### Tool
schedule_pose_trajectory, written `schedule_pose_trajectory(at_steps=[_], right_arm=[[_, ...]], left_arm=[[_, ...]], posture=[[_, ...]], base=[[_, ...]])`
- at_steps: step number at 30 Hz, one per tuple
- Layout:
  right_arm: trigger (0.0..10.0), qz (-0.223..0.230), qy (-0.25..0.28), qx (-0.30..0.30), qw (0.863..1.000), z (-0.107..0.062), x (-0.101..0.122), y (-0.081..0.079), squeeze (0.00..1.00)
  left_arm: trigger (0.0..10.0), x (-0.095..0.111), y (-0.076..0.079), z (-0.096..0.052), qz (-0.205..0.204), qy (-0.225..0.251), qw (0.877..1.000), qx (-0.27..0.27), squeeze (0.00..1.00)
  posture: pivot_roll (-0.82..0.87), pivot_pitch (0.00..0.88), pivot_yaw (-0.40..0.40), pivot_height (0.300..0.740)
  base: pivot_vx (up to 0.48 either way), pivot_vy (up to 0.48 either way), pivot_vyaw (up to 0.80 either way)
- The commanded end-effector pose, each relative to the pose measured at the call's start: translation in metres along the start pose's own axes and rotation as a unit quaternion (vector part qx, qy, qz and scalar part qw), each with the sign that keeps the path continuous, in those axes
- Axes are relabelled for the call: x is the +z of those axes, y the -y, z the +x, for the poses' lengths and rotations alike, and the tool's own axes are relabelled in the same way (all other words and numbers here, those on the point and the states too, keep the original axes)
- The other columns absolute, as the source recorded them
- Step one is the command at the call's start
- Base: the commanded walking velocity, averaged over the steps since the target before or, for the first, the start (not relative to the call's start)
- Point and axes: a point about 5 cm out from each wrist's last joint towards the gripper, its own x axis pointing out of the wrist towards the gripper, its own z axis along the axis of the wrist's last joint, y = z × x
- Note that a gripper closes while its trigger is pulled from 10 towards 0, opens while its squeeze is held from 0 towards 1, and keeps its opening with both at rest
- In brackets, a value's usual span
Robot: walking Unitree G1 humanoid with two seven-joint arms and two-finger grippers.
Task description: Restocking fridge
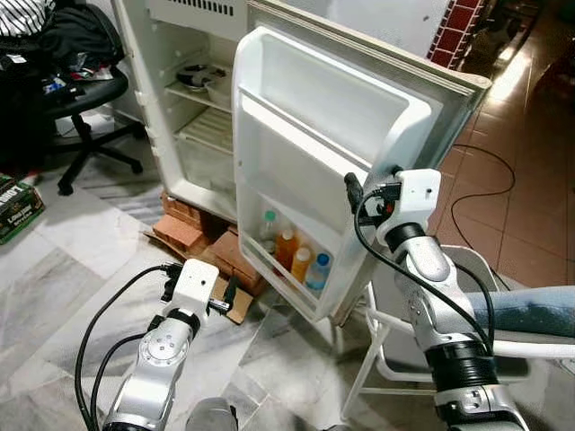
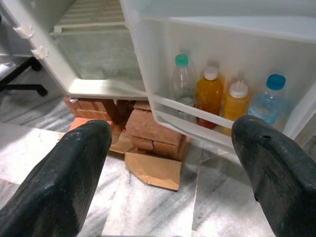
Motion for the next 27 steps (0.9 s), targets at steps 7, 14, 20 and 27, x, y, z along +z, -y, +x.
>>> schedule_pose_trajectory(at_steps=[7,14,20,27], right_arm=[[10.0,0.032,0.007,0.041,0.999,0.021,0.010,-0.039,0.00],[10.0,0.142,0.021,0.264,0.954,0.012,0.029,-0.117,0.00],[10.0,0.195,0.026,0.486,0.852,-0.045,0.045,-0.135,0.00],[10.0,0.265,-0.001,0.533,0.804,-0.076,0.051,-0.088,0.00]], left_arm=[[10.0,0.002,0.003,0.003,0.006,-0.001,1.000,-0.008,0.00],[10.0,0.001,0.003,0.004,0.011,-0.003,1.000,-0.014,0.00],[10.0,0.001,0.003,0.004,0.012,-0.003,1.000,-0.011,0.00],[10.0,0.001,0.002,0.006,0.013,-0.002,1.000,-0.011,0.00]], posture=[[0.09,0.000,-0.046,0.740],[0.10,0.000,-0.047,0.740],[0.11,0.000,-0.054,0.740],[0.11,0.000,-0.057,0.740]], base=[[0.000,0.000,0.00],[0.000,0.000,0.00],[0.000,0.000,0.00],[0.000,0.000,0.00]])
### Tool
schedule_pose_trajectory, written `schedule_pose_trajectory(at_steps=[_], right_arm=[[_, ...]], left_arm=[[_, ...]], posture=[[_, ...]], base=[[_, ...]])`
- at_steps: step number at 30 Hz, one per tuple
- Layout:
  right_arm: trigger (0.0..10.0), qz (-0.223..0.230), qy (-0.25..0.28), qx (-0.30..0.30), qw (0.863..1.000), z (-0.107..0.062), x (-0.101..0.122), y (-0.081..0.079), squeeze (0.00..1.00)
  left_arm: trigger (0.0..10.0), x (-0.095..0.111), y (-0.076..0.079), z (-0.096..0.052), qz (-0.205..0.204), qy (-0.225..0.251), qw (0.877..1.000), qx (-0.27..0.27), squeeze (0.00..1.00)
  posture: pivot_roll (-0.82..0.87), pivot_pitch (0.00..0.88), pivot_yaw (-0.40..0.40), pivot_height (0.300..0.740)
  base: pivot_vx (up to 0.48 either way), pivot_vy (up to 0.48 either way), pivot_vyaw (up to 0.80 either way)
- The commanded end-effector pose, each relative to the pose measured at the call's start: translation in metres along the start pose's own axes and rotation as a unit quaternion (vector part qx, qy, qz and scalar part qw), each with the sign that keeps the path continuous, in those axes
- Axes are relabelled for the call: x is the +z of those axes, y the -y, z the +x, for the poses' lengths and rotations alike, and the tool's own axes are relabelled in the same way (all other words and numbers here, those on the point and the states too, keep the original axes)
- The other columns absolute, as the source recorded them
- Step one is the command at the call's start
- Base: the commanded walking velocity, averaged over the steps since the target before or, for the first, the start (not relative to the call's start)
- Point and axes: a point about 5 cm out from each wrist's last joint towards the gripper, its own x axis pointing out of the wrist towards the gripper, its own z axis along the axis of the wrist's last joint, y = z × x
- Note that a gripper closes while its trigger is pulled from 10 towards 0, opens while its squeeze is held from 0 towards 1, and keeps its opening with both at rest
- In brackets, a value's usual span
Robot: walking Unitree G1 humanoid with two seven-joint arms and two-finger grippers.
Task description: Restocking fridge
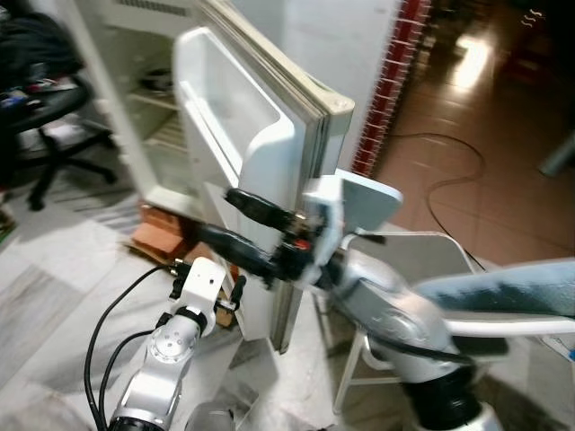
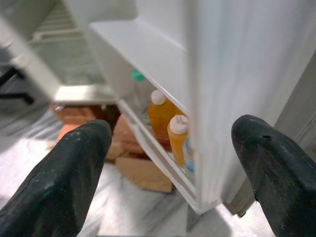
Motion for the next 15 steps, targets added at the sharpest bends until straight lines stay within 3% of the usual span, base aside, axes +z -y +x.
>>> schedule_pose_trajectory(at_steps=[1,2,3,4,7,8,10,13,15], right_arm=[[10.0,0.011,-0.002,0.011,1.000,-0.022,0.006,-0.007,0.00],[10.0,0.007,-0.029,-0.014,0.999,-0.038,0.000,-0.004,0.00],[10.0,0.007,-0.029,-0.014,0.999,-0.038,0.000,-0.004,0.00],[10.0,-0.005,-0.078,-0.032,0.996,-0.057,-0.011,-0.001,0.00],[10.0,-0.014,-0.146,-0.047,0.988,-0.081,-0.023,0.000,0.00],[10.0,-0.027,-0.211,-0.074,0.974,-0.106,-0.033,0.008,0.00],[10.0,-0.050,-0.262,-0.110,0.958,-0.124,-0.037,0.018,0.00],[10.0,-0.096,-0.295,-0.182,0.933,-0.138,-0.033,0.040,0.00],[10.0,-0.167,-0.287,-0.260,0.906,-0.135,-0.021,0.066,0.00]], left_arm=[[10.0,0.001,0.001,0.001,0.002,0.002,1.000,-0.002,0.00],[10.0,0.001,0.001,0.002,0.001,0.002,1.000,-0.001,0.00],[10.0,0.001,0.001,0.002,0.001,0.002,1.000,-0.001,0.00],[10.0,0.000,0.001,0.001,-0.001,-0.001,1.000,-0.002,0.00],[10.0,-0.001,0.001,0.000,-0.006,-0.005,1.000,-0.004,0.00],[10.0,-0.004,0.001,-0.002,-0.014,-0.019,1.000,-0.006,0.00],[10.0,-0.011,0.000,-0.007,-0.037,-0.053,0.998,-0.001,0.00],[10.0,-0.027,-0.006,-0.016,-0.083,-0.111,0.990,0.025,0.00],[10.0,-0.039,-0.010,-0.026,-0.093,-0.146,0.985,0.027,0.00]], posture=[[0.10,0.000,-0.058,0.740],[0.10,0.000,-0.057,0.740],[0.10,0.000,-0.057,0.740],[0.10,0.000,-0.057,0.740],[0.09,0.000,-0.056,0.740],[0.09,0.000,-0.056,0.740],[0.09,0.000,-0.054,0.740],[0.08,0.000,-0.052,0.740],[0.09,0.000,-0.058,0.740]], base=[[0.000,0.000,0.00],[0.000,0.000,0.00],[0.000,0.000,0.00],[0.000,0.000,0.00],[0.000,0.000,0.00],[0.000,0.000,0.00],[0.000,0.000,0.00],[0.000,0.000,0.00],[0.000,0.000,0.00]])
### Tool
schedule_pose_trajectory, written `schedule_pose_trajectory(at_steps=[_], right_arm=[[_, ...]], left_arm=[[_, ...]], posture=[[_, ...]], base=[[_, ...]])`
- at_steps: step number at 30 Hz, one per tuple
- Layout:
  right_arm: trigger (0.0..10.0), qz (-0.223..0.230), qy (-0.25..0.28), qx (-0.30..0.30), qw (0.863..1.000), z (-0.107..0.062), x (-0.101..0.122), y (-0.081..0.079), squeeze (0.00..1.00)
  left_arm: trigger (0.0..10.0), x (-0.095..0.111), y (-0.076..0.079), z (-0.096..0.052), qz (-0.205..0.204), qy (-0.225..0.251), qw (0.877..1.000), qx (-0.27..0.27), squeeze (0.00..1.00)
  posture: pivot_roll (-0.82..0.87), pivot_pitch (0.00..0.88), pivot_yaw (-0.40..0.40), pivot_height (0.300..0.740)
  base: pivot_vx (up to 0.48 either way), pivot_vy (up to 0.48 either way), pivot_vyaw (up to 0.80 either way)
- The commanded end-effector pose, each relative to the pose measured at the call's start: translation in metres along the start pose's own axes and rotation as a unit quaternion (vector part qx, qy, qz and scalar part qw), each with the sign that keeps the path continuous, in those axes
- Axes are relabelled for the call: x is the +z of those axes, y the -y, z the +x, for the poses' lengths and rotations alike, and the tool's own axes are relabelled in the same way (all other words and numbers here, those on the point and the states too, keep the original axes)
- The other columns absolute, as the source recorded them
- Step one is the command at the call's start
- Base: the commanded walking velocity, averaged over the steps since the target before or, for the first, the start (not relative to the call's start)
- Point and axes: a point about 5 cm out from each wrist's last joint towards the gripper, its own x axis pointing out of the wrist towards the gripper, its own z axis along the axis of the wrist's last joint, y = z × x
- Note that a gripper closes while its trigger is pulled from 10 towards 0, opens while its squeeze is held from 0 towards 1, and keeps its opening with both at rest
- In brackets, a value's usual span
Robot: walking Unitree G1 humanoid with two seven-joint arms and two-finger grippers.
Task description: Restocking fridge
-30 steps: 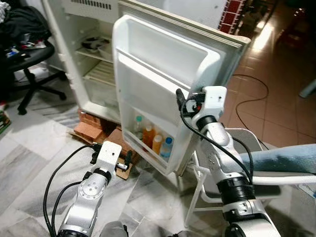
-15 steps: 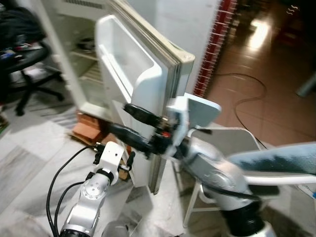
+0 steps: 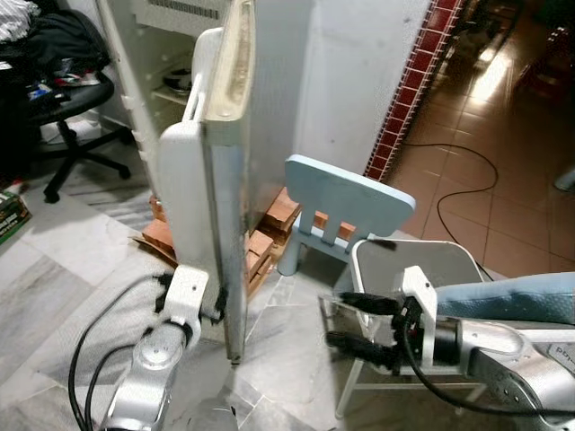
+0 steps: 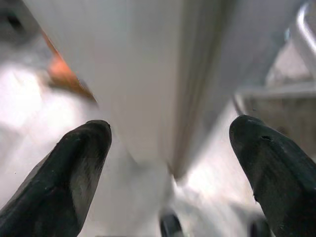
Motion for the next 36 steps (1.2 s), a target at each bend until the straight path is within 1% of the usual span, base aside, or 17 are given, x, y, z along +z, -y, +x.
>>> schedule_pose_trajectory(at_steps=[1,3,5,6,7,9,11,14,16,17,20,22,23,25,27,32,36], right_arm=[[10.0,-0.036,0.012,-0.083,0.996,0.002,0.012,0.021,0.00],[10.0,-0.050,0.030,-0.150,0.987,0.013,0.025,0.038,0.00],[10.0,-0.066,0.060,-0.214,0.973,0.029,0.043,0.049,0.00],[10.0,-0.068,0.097,-0.249,0.961,0.044,0.060,0.052,0.00],[10.0,-0.068,0.097,-0.249,0.961,0.044,0.060,0.052,0.00],[10.0,-0.057,0.127,-0.270,0.953,0.057,0.074,0.051,0.00],[10.0,-0.030,0.165,-0.281,0.945,0.083,0.097,0.043,0.00],[10.0,-0.015,0.201,-0.225,0.953,0.110,0.122,0.018,0.00],[10.0,0.010,0.228,-0.134,0.964,0.130,0.142,-0.015,0.00],[10.0,0.010,0.228,-0.134,0.964,0.130,0.142,-0.015,0.00],[10.0,0.031,0.253,-0.047,0.966,0.136,0.154,-0.045,0.00],[10.0,0.049,0.268,0.064,0.960,0.132,0.158,-0.076,0.00],[10.0,0.049,0.268,0.064,0.960,0.132,0.158,-0.076,0.00],[10.0,0.060,0.264,0.126,0.954,0.128,0.157,-0.089,0.00],[10.0,0.045,0.268,0.169,0.947,0.123,0.156,-0.099,0.00],[10.0,0.042,0.273,0.193,0.941,0.123,0.161,-0.103,0.00],[10.0,0.048,0.270,0.210,0.938,0.121,0.161,-0.106,0.00]], left_arm=[[10.0,-0.004,-0.008,-0.005,-0.009,-0.024,1.000,0.001,0.00],[10.0,-0.014,-0.008,-0.010,-0.009,-0.048,0.999,-0.020,0.00],[10.0,-0.024,-0.011,-0.005,-0.003,-0.062,0.998,-0.025,0.00],[10.0,-0.027,-0.013,0.000,0.000,-0.072,0.997,-0.020,0.00],[10.0,-0.027,-0.013,0.000,0.000,-0.072,0.997,-0.020,0.00],[10.0,-0.026,-0.014,0.002,0.004,-0.079,0.997,-0.015,0.00],[10.0,-0.025,-0.013,0.004,0.010,-0.087,0.996,-0.013,0.00],[10.0,-0.023,-0.013,0.008,0.014,-0.088,0.996,-0.014,0.00],[10.0,-0.020,-0.013,0.008,0.013,-0.085,0.996,-0.017,0.00],[10.0,-0.020,-0.013,0.008,0.013,-0.085,0.996,-0.017,0.00],[10.0,-0.019,-0.013,0.009,0.013,-0.082,0.996,-0.018,0.00],[10.0,-0.018,-0.014,0.011,0.012,-0.080,0.997,-0.017,0.00],[10.0,-0.018,-0.014,0.011,0.012,-0.080,0.997,-0.017,0.00],[10.0,-0.017,-0.014,0.012,0.012,-0.079,0.997,-0.016,0.00],[10.0,-0.019,-0.015,0.010,0.013,-0.079,0.997,-0.016,0.00],[10.0,-0.016,-0.017,0.013,0.032,-0.065,0.997,-0.013,0.00],[10.0,-0.011,-0.022,0.023,0.050,-0.044,0.998,0.000,0.00]], posture=[[0.09,0.000,-0.058,0.740],[0.11,0.000,-0.063,0.740],[0.12,0.000,-0.064,0.740],[0.12,0.000,-0.067,0.740],[0.12,0.000,-0.067,0.740],[0.12,0.000,-0.065,0.740],[0.12,0.000,-0.062,0.740],[0.13,0.000,-0.064,0.740],[0.14,0.000,-0.068,0.740],[0.14,0.000,-0.068,0.740],[0.14,0.000,-0.074,0.740],[0.14,0.000,-0.076,0.740],[0.14,0.000,-0.076,0.740],[0.14,0.000,-0.076,0.740],[0.14,0.000,-0.073,0.740],[0.14,0.000,-0.078,0.740],[0.14,0.000,-0.087,0.740]], base=[[0.000,0.000,0.00],[0.000,0.000,0.00],[0.000,0.000,0.00],[0.000,0.000,0.00],[0.000,0.000,0.00],[0.000,0.000,0.00],[0.000,0.000,0.00],[0.000,0.000,0.00],[0.000,0.000,0.00],[0.000,0.000,0.00],[0.000,0.000,0.00],[0.000,0.000,0.00],[0.000,0.000,0.00],[0.000,0.000,0.00],[0.000,0.000,0.00],[0.000,0.000,0.00],[0.000,0.000,0.00]])
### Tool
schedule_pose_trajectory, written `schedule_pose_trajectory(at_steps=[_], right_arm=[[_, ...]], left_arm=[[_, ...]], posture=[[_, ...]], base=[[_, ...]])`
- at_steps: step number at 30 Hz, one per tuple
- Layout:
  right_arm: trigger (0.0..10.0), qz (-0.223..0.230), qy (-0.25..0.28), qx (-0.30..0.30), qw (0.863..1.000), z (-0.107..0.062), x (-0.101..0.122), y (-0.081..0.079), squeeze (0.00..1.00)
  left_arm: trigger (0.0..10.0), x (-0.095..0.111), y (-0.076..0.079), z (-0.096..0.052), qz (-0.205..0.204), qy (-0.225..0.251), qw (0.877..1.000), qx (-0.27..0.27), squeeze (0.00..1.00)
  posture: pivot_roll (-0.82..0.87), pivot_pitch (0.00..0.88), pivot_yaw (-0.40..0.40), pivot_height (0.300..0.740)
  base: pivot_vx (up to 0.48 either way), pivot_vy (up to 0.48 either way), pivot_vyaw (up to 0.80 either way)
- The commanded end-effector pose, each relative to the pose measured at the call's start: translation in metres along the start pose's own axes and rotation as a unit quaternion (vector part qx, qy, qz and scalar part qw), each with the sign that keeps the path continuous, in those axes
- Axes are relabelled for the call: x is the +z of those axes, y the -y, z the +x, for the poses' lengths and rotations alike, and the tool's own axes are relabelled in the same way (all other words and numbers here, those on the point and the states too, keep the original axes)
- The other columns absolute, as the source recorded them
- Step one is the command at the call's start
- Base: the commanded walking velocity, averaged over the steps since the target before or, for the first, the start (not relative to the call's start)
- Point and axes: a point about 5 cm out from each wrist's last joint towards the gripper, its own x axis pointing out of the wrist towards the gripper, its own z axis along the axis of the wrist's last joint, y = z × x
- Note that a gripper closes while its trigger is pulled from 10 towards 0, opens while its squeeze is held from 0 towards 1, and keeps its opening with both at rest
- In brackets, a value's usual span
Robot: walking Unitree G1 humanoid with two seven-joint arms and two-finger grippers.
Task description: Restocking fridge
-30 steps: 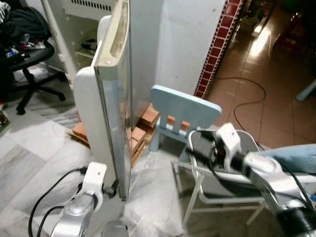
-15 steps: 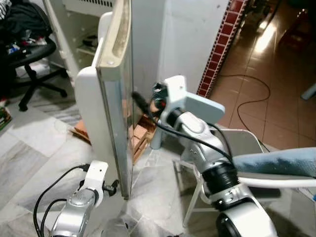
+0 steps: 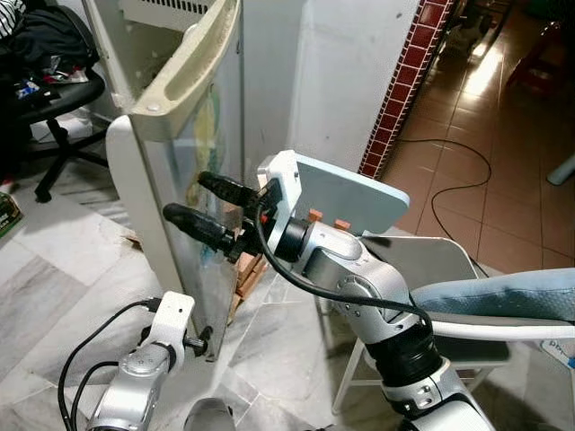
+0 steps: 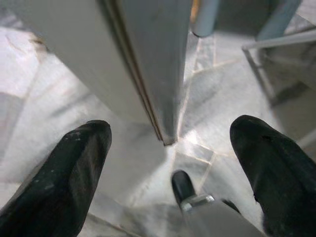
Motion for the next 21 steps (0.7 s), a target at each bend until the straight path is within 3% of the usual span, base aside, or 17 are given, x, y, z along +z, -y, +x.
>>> schedule_pose_trajectory(at_steps=[1,3,5,7,10,11,12,13,16,17,19,21], right_arm=[[10.0,0.002,0.007,0.011,1.000,-0.001,0.007,-0.003,0.00],[10.0,0.006,0.007,0.011,1.000,-0.002,0.007,-0.004,0.00],[10.0,0.008,0.009,0.007,1.000,-0.004,0.008,-0.002,0.00],[10.0,0.005,0.014,0.000,1.000,-0.008,0.010,0.001,0.00],[10.0,0.003,0.015,-0.003,1.000,-0.010,0.010,0.002,0.00],[10.0,0.001,0.012,-0.011,1.000,-0.017,0.009,0.004,0.00],[10.0,0.001,0.012,-0.011,1.000,-0.017,0.009,0.004,0.00],[10.0,0.000,0.010,-0.016,1.000,-0.021,0.008,0.005,0.00],[10.0,-0.002,0.005,-0.023,1.000,-0.027,0.006,0.006,0.00],[10.0,-0.002,-0.002,-0.038,0.999,-0.035,0.003,0.010,0.00],[10.0,-0.004,-0.005,-0.045,0.999,-0.039,0.002,0.011,0.00],[10.0,-0.010,-0.019,-0.068,0.997,-0.051,-0.005,0.017,0.00]], left_arm=[[10.0,0.008,-0.001,0.006,0.010,0.020,1.000,0.000,0.00],[10.0,0.012,-0.001,0.009,0.010,0.028,1.000,-0.002,0.00],[10.0,0.043,-0.004,0.016,0.033,0.073,0.997,0.005,0.00],[10.0,0.071,-0.011,0.022,0.023,0.104,0.994,0.024,0.00],[10.0,0.084,-0.017,0.024,0.019,0.116,0.992,0.038,0.00],[10.0,0.101,-0.037,0.026,0.016,0.130,0.987,0.087,0.00],[10.0,0.101,-0.037,0.026,0.016,0.130,0.987,0.087,0.00],[10.0,0.111,-0.053,0.025,0.008,0.138,0.982,0.128,0.00],[10.0,0.111,-0.072,0.021,-0.007,0.138,0.977,0.161,0.00],[10.0,0.105,-0.097,0.013,-0.032,0.140,0.967,0.209,0.00],[10.0,0.100,-0.105,0.009,-0.043,0.141,0.964,0.223,0.00],[10.0,0.069,-0.129,-0.007,-0.059,0.122,0.951,0.279,0.00]], posture=[[0.14,0.000,-0.089,0.740],[0.14,0.000,-0.092,0.740],[0.14,0.000,-0.099,0.740],[0.13,0.000,-0.101,0.740],[0.13,0.000,-0.100,0.740],[0.11,0.000,-0.094,0.740],[0.11,0.000,-0.094,0.740],[0.10,0.000,-0.086,0.740],[0.10,0.000,-0.082,0.740],[0.10,0.000,-0.080,0.740],[0.11,0.000,-0.079,0.740],[0.12,0.000,-0.079,0.740]], base=[[0.000,0.000,0.00],[0.000,0.000,0.00],[0.000,0.000,0.00],[0.000,0.000,0.00],[0.000,0.000,0.00],[0.000,0.000,0.00],[0.000,0.000,0.00],[0.000,0.000,0.00],[0.000,0.000,0.00],[0.000,0.000,0.00],[0.000,0.000,0.00],[0.000,0.000,0.00]])
